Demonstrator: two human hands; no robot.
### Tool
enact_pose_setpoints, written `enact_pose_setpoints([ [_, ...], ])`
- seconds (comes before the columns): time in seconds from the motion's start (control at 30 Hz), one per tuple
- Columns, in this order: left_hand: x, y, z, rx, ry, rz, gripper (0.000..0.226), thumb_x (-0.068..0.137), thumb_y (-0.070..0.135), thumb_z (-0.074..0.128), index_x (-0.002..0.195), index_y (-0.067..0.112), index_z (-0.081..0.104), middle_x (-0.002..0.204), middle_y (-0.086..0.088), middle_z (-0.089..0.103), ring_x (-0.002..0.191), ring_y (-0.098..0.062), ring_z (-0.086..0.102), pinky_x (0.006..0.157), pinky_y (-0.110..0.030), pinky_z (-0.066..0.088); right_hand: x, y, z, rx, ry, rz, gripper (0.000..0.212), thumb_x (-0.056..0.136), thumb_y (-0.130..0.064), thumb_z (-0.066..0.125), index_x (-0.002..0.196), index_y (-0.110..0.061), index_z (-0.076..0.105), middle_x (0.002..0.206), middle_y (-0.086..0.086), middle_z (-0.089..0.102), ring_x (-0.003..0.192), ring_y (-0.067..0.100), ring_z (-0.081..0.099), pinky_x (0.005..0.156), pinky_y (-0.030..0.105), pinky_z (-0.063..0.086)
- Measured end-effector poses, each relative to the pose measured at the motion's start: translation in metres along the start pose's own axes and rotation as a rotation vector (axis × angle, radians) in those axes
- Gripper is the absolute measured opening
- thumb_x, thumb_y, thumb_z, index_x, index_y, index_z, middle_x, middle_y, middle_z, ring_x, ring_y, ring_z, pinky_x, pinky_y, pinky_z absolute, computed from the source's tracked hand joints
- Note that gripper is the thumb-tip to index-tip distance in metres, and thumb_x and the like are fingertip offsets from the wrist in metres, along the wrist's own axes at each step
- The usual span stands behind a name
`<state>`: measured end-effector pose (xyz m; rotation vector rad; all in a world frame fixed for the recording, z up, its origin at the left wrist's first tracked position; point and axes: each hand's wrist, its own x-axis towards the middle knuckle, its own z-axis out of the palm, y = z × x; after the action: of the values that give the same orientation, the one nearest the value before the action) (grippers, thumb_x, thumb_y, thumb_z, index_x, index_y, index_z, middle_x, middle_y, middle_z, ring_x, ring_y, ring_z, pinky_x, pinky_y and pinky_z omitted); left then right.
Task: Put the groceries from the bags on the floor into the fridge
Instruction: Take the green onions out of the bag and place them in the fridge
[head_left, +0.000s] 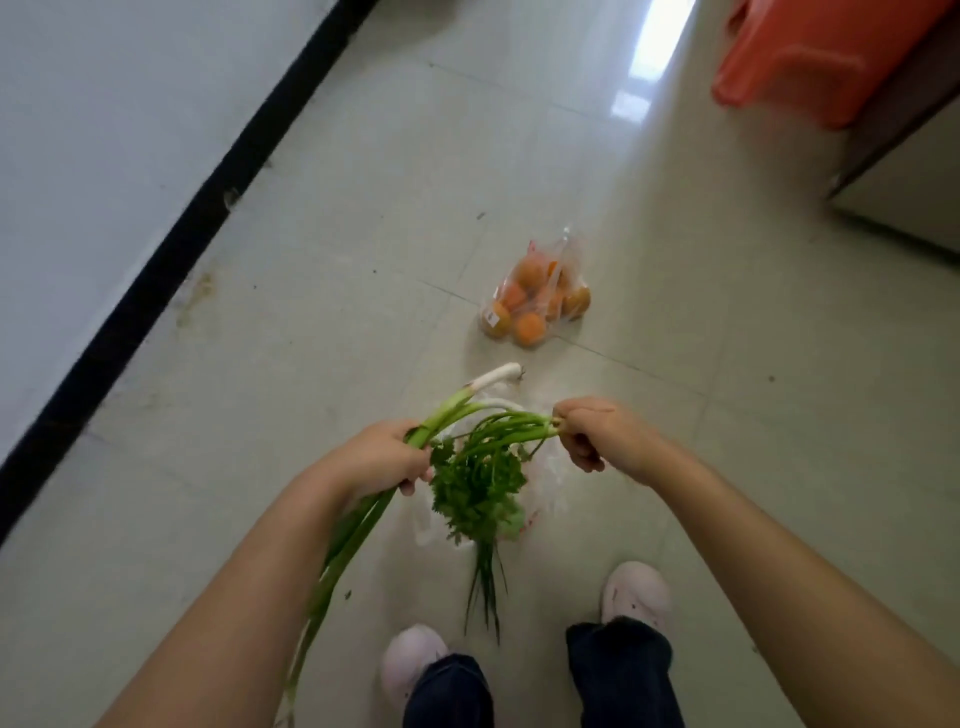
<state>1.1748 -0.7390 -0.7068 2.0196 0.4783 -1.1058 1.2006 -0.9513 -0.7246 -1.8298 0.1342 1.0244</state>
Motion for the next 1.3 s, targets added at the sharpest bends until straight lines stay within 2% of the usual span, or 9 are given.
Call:
enact_pose_setpoints([
  [0.17, -0.099, 0.134, -0.019, 0.150, 0.071, 0.219, 0.027, 0.089, 0.004, 0.050, 0.067, 0.018, 0.045, 0.068, 0.000, 0.051, 0.059, -0.010, 0.049, 0.056, -0.020, 0.039, -0.118, -0.064, -0.070, 0.171, 0.200, -0.054, 0.038, 0.086, 0.006, 0.030, 0.052, -0.008, 0.035, 0.049, 0.007, 0.036, 0.041, 0.017, 0.035, 0.037, 0.016, 0.030],
  [0.33, -0.186, 0.278, -0.012, 0.190, 0.139, 0.480, 0.025, 0.090, 0.005, 0.050, 0.069, 0.019, 0.048, 0.070, -0.001, 0.050, 0.063, -0.016, 0.048, 0.056, -0.020, 0.038, -0.230, -0.120, -0.174, 0.199, 0.354, -0.166, 0.034, 0.086, -0.003, 0.035, 0.053, -0.009, 0.036, 0.046, 0.005, 0.036, 0.031, 0.007, 0.038, 0.037, 0.014, 0.031],
  [0.47, -0.241, 0.390, 0.017, 0.248, 0.147, 0.611, 0.005, 0.093, 0.011, 0.048, 0.089, 0.012, 0.051, 0.071, -0.001, 0.050, 0.066, -0.013, 0.048, 0.056, -0.019, 0.035, -0.325, -0.151, -0.270, 0.186, 0.511, -0.250, 0.039, 0.090, 0.005, 0.029, 0.054, -0.008, 0.036, 0.042, 0.001, 0.036, 0.028, 0.004, 0.037, 0.034, 0.014, 0.029],
  [0.57, -0.285, 0.472, 0.054, 0.195, 0.078, 0.747, 0.011, 0.096, 0.014, 0.047, 0.085, 0.017, 0.049, 0.074, 0.003, 0.050, 0.067, -0.006, 0.047, 0.058, -0.016, 0.036, -0.398, -0.167, -0.338, 0.182, 0.620, -0.294, 0.039, 0.088, 0.007, 0.029, 0.053, -0.010, 0.033, 0.036, -0.006, 0.035, 0.028, 0.005, 0.031, 0.033, 0.016, 0.025],
  [0.83, -0.352, 0.639, 0.148, -0.079, -0.195, 0.955, 0.017, 0.099, 0.008, 0.040, 0.085, 0.014, 0.048, 0.078, -0.003, 0.057, 0.058, -0.013, 0.051, 0.059, -0.019, 0.047, -0.567, -0.170, -0.468, -0.157, 0.991, -0.274, 0.037, 0.091, 0.001, 0.042, 0.060, -0.019, 0.049, 0.054, -0.003, 0.040, 0.050, 0.008, 0.034, 0.045, 0.014, 0.027],
  [0.97, -0.371, 0.723, 0.184, 0.007, -0.176, 1.068, 0.011, 0.099, 0.008, 0.039, 0.091, 0.008, 0.046, 0.076, -0.001, 0.056, 0.056, -0.013, 0.049, 0.057, -0.019, 0.046, -0.607, -0.175, -0.534, -0.121, 1.101, -0.177, 0.034, 0.093, -0.006, 0.040, 0.061, -0.015, 0.048, 0.059, 0.001, 0.036, 0.052, 0.012, 0.031, 0.049, 0.023, 0.024],
  [1.1, -0.371, 0.819, 0.201, 0.123, -0.154, 1.140, 0.004, 0.098, 0.013, 0.043, 0.098, 0.011, 0.047, 0.077, 0.002, 0.058, 0.052, -0.011, 0.049, 0.057, -0.023, 0.042, -0.632, -0.196, -0.609, -0.291, 1.247, -0.100, 0.032, 0.087, -0.018, 0.059, 0.057, -0.015, 0.048, 0.060, 0.000, 0.041, 0.057, 0.012, 0.038, 0.052, 0.024, 0.028],
  [1.2, -0.378, 0.902, 0.200, 0.196, -0.133, 1.172, 0.006, 0.097, 0.013, 0.046, 0.096, 0.011, 0.051, 0.076, 0.000, 0.059, 0.054, -0.014, 0.044, 0.054, -0.025, 0.036, -0.654, -0.218, -0.673, -0.394, 1.409, -0.030, 0.018, 0.081, -0.022, 0.067, 0.070, -0.010, 0.057, 0.063, 0.001, 0.047, 0.062, 0.014, 0.045, 0.052, 0.025, 0.031],
  [1.3, -0.389, 0.987, 0.196, 0.235, -0.111, 1.243, 0.014, 0.098, 0.013, 0.045, 0.087, 0.009, 0.052, 0.071, -0.003, 0.053, 0.054, -0.014, 0.040, 0.050, -0.023, 0.034, -0.677, -0.245, -0.739, -0.608, 1.550, 0.054, 0.022, 0.085, -0.023, 0.061, 0.083, -0.002, 0.062, 0.071, 0.009, 0.051, 0.067, 0.020, 0.046, 0.052, 0.029, 0.029],
])
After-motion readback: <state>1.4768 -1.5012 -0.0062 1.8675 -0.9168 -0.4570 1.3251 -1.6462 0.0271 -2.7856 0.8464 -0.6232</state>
